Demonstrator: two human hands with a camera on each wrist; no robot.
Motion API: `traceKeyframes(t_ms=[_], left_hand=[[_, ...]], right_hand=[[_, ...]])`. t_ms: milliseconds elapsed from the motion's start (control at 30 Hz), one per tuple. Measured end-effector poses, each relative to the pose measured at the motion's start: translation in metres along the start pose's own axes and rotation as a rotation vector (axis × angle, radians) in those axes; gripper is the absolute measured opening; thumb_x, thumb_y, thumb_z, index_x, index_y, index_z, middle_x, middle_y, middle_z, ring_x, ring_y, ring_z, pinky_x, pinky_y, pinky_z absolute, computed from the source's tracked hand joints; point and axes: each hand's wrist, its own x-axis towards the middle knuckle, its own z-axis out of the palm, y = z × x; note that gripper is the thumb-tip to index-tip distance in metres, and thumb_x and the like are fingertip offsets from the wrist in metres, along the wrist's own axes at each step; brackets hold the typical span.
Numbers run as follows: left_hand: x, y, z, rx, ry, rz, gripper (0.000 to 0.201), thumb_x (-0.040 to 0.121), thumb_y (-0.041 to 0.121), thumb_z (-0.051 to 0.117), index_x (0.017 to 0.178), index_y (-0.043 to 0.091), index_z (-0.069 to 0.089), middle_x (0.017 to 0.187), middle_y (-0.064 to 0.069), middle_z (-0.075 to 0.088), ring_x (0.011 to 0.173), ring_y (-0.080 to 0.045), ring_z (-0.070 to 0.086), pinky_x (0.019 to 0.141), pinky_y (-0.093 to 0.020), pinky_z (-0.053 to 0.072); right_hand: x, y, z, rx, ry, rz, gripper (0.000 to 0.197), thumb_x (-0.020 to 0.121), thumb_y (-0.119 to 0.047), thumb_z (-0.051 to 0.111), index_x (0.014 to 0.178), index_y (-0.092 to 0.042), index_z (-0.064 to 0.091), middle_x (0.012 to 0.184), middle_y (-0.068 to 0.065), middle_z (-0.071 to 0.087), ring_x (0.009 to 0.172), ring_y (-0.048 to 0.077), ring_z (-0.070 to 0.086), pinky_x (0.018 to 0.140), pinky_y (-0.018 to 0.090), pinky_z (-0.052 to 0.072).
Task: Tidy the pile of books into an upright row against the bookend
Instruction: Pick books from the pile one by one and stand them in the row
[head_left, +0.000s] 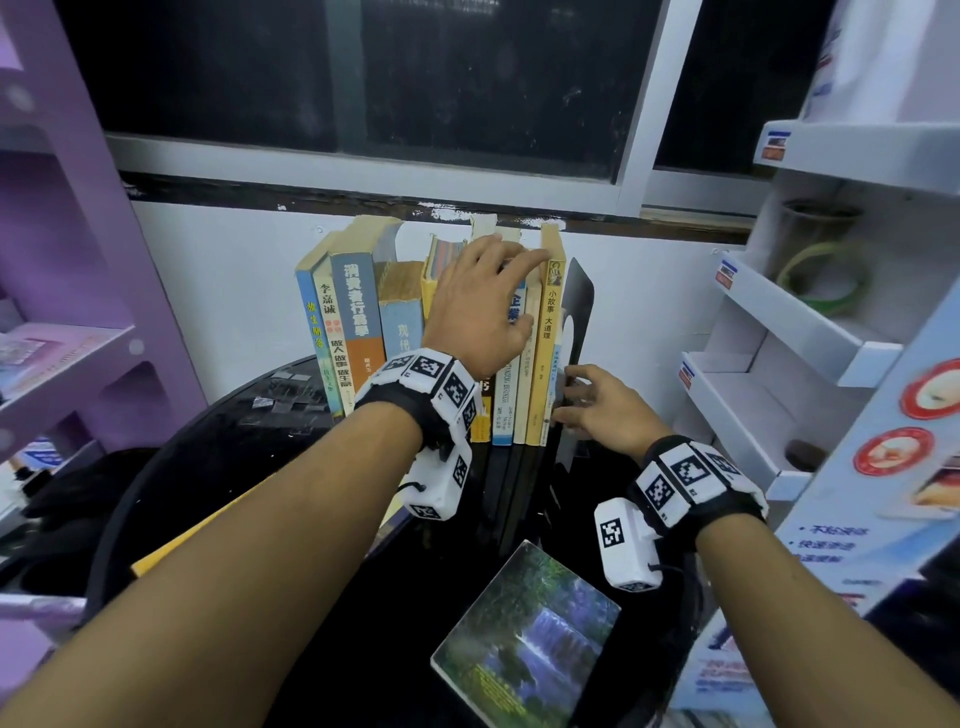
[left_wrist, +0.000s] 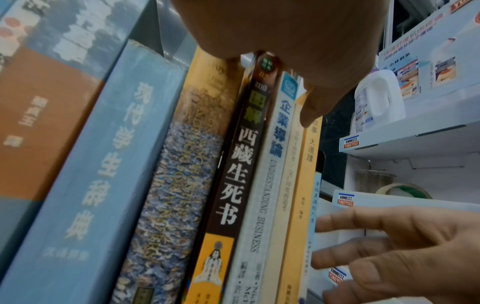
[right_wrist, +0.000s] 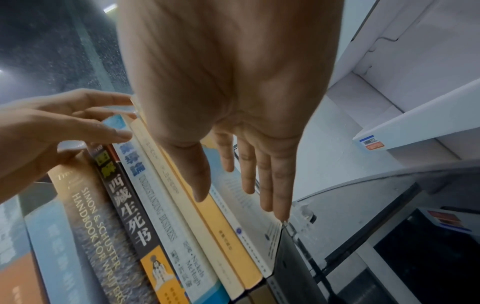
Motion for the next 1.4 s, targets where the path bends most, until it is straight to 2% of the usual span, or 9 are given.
traceKeyframes(t_ms=[67, 167, 400, 667, 800, 900, 1067, 1267, 1400], left_hand=[[-0.003, 0.004, -0.007, -0.061, 0.006, -0.011, 0.059, 0.079, 0.027, 0.065, 0.136, 0.026, 0.047, 0.131, 0.004, 0.049, 0.127, -0.017, 0.038, 0.110, -0.036, 0.030], [-0.015, 0.010, -0.016, -0.127, 0.063, -0.036, 0.051, 0.078, 0.023, 0.065, 0.128, 0.023, 0.053, 0.128, 0.003, 0.050, 0.123, -0.016, 0.041, 0.107, -0.034, 0.033], [-0.063, 0.032, -0.025, -0.276, 0.038, -0.176, 0.042, 0.079, 0.016, 0.062, 0.120, 0.020, 0.054, 0.128, -0.001, 0.046, 0.123, -0.019, 0.044, 0.106, -0.039, 0.038], [-0.113, 0.045, -0.021, -0.363, -0.548, -0.415, 0.040, 0.088, 0.026, 0.065, 0.124, 0.018, 0.051, 0.124, -0.004, 0.051, 0.112, -0.021, 0.052, 0.096, -0.032, 0.042], [-0.130, 0.049, -0.017, -0.392, -0.906, -0.499, 0.040, 0.088, 0.035, 0.066, 0.122, 0.019, 0.053, 0.124, -0.003, 0.056, 0.109, -0.020, 0.053, 0.093, -0.031, 0.043], [-0.138, 0.053, -0.015, -0.353, -1.044, -0.481, 0.045, 0.086, 0.039, 0.067, 0.124, 0.021, 0.052, 0.126, -0.002, 0.055, 0.113, -0.019, 0.052, 0.093, -0.029, 0.041], [-0.141, 0.059, -0.015, -0.356, -1.106, -0.483, 0.054, 0.080, 0.034, 0.075, 0.127, 0.021, 0.052, 0.127, -0.001, 0.054, 0.113, -0.020, 0.052, 0.093, -0.030, 0.042], [-0.144, 0.064, -0.013, -0.371, -1.099, -0.481, 0.056, 0.081, 0.021, 0.075, 0.131, 0.014, 0.051, 0.132, -0.007, 0.052, 0.120, -0.024, 0.050, 0.087, -0.026, 0.039], [-0.145, 0.064, -0.011, -0.431, -1.069, -0.518, 0.047, 0.082, 0.011, 0.073, 0.125, 0.009, 0.052, 0.128, -0.007, 0.052, 0.114, -0.022, 0.050, 0.075, -0.017, 0.041]], right_hand=[[-0.011, -0.003, -0.006, -0.019, -0.025, 0.026, 0.051, 0.085, -0.016, 0.071, 0.131, -0.021, 0.049, 0.112, -0.002, 0.067, 0.105, 0.017, 0.064, 0.098, 0.042, 0.051], [-0.029, -0.007, -0.012, -0.085, -0.085, 0.072, 0.037, 0.086, -0.023, 0.071, 0.118, -0.025, 0.053, 0.114, 0.002, 0.064, 0.107, 0.020, 0.062, 0.098, 0.045, 0.050], [-0.071, -0.014, -0.011, -0.200, -0.285, 0.204, 0.044, 0.089, -0.028, 0.068, 0.129, -0.019, 0.051, 0.121, 0.002, 0.060, 0.107, 0.021, 0.061, 0.087, 0.039, 0.056], [-0.108, -0.019, 0.002, -0.303, -0.406, 0.280, 0.039, 0.084, -0.033, 0.074, 0.115, -0.017, 0.056, 0.115, 0.012, 0.066, 0.103, 0.021, 0.064, 0.089, 0.042, 0.056], [-0.118, -0.019, 0.011, -0.357, -0.440, 0.309, 0.045, 0.081, -0.033, 0.077, 0.117, -0.013, 0.059, 0.112, 0.013, 0.067, 0.108, 0.025, 0.063, 0.078, 0.033, 0.055], [-0.125, -0.022, 0.016, -0.409, -0.454, 0.313, 0.050, 0.078, -0.033, 0.079, 0.118, -0.011, 0.058, 0.098, 0.007, 0.065, 0.105, 0.025, 0.062, 0.067, 0.026, 0.051], [-0.132, -0.020, 0.021, -0.436, -0.480, 0.332, 0.057, 0.073, -0.023, 0.084, 0.121, -0.007, 0.056, 0.088, -0.001, 0.059, 0.081, 0.013, 0.057, 0.052, 0.020, 0.051], [-0.132, -0.010, 0.027, -0.421, -0.412, 0.312, 0.051, 0.068, -0.014, 0.087, 0.106, -0.011, 0.054, 0.084, 0.000, 0.057, 0.072, 0.012, 0.052, 0.062, 0.026, 0.050], [-0.129, -0.007, 0.026, -0.403, -0.418, 0.310, 0.042, 0.070, -0.013, 0.085, 0.102, -0.010, 0.058, 0.084, 0.000, 0.061, 0.071, 0.011, 0.055, 0.057, 0.022, 0.048]])
